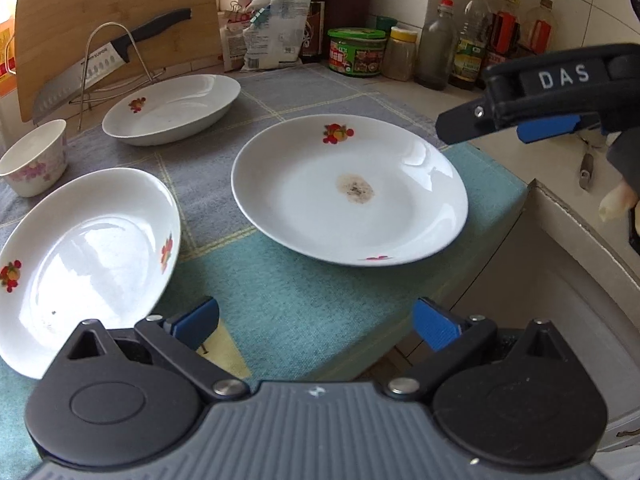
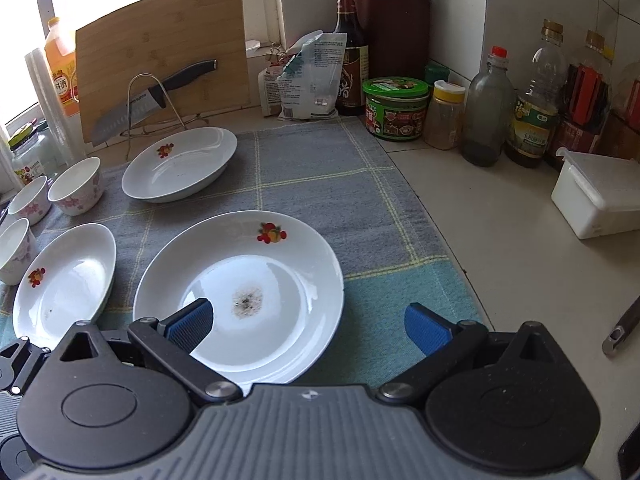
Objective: Organize plates and bowls
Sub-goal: 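Move the right tool toward the rim of the stained white plate, then close the right tool on the plate rim and lift the plate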
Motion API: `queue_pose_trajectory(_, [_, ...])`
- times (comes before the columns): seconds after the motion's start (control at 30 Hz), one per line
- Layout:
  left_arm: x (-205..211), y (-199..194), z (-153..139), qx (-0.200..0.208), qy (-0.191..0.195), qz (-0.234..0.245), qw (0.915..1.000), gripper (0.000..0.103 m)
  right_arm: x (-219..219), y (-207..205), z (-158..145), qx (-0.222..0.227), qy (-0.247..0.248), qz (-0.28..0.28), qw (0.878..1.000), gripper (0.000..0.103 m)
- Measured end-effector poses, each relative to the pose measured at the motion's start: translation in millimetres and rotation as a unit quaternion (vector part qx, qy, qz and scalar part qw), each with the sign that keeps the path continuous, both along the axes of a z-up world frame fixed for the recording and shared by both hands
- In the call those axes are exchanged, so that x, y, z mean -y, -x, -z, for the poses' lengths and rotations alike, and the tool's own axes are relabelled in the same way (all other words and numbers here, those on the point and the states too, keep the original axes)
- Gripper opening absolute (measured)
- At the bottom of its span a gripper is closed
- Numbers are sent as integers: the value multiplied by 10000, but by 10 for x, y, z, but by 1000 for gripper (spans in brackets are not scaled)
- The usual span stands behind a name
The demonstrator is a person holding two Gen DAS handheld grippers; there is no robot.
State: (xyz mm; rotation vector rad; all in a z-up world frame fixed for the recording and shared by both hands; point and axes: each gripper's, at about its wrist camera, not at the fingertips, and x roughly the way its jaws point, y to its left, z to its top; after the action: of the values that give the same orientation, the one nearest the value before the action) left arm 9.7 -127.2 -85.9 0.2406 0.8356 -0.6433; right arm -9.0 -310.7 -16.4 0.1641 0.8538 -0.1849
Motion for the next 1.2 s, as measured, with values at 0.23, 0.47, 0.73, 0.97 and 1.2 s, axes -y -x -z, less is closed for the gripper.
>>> queue_pose_trajectory(0.23, [134, -134, 125, -84, -177, -245, 9995, 102, 302, -150, 178, -113, -276, -49, 9995, 103])
queue_pose_trajectory(0.47, [250, -219, 152, 37, -264, -68, 9996, 102, 354, -282, 294, -230, -436, -308, 9983, 103])
queue_pose_trajectory(0.73, [291, -280, 161, 124, -226, 255, 9993, 103, 330, -519, 368, -399, -569, -850, 9940, 103])
queue_pose_trajectory(0.97, [325, -313, 149, 40, -303, 288, 9991, 103, 295, -743, 465, -496, -805, -1438, 9851, 103])
queue_pose_trajectory(1.2, [316, -320, 161, 97, -266, 341, 9990, 103, 332, -964, 551, -578, -1074, -1928, 9736, 103])
